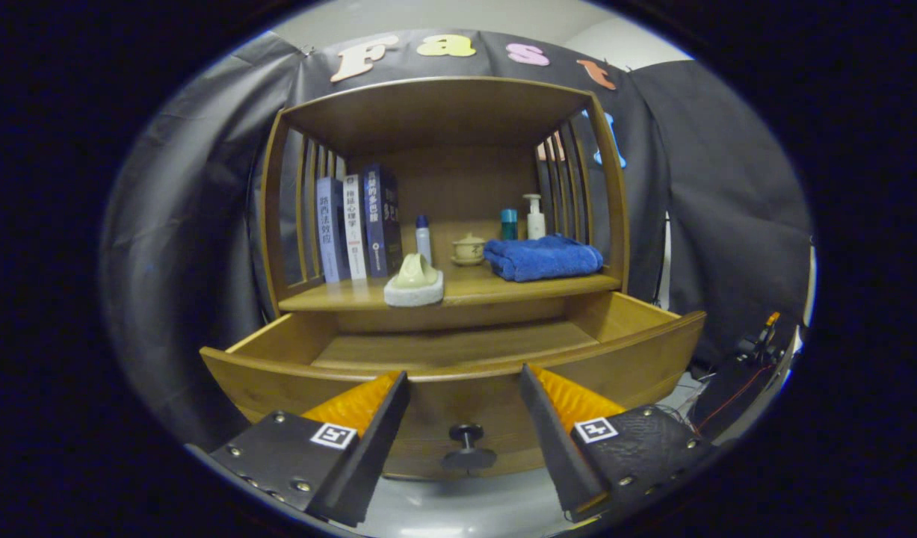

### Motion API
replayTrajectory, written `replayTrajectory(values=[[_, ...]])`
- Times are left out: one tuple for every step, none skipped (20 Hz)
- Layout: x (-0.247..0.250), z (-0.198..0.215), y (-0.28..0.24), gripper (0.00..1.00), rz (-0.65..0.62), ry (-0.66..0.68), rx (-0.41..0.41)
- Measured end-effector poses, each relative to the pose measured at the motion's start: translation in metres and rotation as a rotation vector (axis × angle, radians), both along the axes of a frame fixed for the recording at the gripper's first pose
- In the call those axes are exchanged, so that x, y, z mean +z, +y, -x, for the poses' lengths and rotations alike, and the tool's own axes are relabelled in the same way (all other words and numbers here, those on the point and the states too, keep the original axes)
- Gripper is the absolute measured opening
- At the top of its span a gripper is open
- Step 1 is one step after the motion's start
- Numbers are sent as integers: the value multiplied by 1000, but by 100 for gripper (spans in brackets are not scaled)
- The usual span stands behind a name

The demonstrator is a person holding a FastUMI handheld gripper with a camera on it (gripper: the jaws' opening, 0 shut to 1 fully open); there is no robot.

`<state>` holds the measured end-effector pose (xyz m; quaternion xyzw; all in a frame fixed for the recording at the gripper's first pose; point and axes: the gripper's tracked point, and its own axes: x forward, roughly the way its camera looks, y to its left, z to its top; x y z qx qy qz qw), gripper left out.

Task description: Pull open the drawer, take out the items inside it, and place them on the countertop above the cabinet.

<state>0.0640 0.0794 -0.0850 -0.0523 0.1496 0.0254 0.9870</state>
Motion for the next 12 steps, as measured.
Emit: replayTrajectory(values=[[3, -10, 3, 91, -9, -27, 11], [1, -14, 5, 91, 16, 0, 14], [0, -27, 6, 91, 22, -21, 15], [-2, -34, 7, 91, 28, -3, 13], [0, -39, 10, 91, 21, -13, 9], [-3, -44, 10, 91, 24, -2, 9], [-2, -52, 12, 91, 15, -8, 10], [-3, -58, 12, 91, 8, -1, 13], [-4, -64, 12, 91, 5, 1, 15], [-5, -69, 12, 91, 6, 9, 19], [-6, -74, 9, 91, 5, 12, 21], [-7, -79, 10, 91, 7, 20, 23]])
